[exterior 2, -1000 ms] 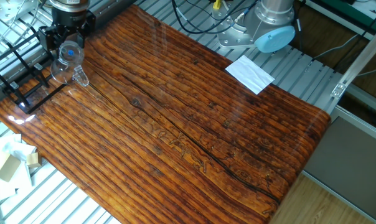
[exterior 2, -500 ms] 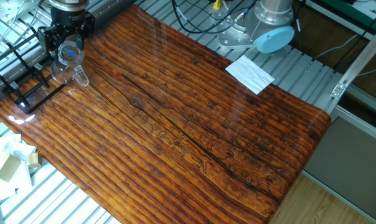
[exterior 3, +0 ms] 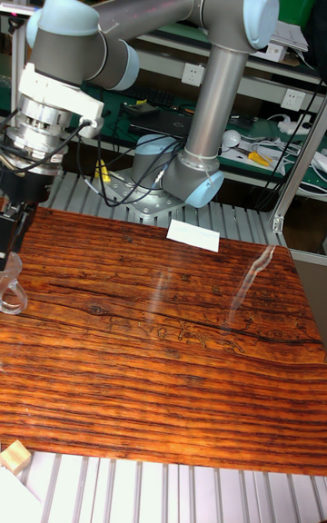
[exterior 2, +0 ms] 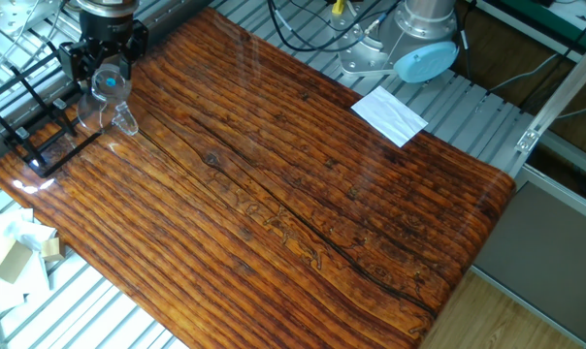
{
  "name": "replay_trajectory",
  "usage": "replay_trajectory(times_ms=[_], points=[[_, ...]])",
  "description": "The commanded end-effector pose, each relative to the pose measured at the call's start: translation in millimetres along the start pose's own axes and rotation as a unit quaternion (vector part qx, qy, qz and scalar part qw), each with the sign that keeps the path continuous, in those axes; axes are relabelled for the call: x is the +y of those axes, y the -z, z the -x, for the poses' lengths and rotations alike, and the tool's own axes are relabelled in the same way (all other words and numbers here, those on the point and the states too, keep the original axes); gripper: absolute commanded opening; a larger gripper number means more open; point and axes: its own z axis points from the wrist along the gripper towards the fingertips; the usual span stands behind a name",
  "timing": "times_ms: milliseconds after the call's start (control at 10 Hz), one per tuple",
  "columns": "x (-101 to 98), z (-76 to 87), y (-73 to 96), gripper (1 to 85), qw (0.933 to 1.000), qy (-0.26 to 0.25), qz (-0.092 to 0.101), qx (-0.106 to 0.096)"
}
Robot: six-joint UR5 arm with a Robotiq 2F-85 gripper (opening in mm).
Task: Take the cup off the cup rack
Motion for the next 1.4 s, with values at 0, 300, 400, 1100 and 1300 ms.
replay_trajectory(times_ms=[0, 300, 400, 1100, 1300], points=[[6.2, -2.0, 0.6, 67.7, 0.9999, 0.003, 0.01, -0.003], [8.0, -2.5, 7.6, 68.7, 0.9997, 0.009, 0.021, -0.001], [5.7, -4.9, 7.4, 69.0, 0.9998, 0.016, 0.015, 0.003], [17.3, -2.9, 1.7, 69.0, 0.9991, 0.031, 0.029, -0.006], [17.3, -1.8, 1.7, 69.0, 0.9988, 0.04, 0.028, -0.009]])
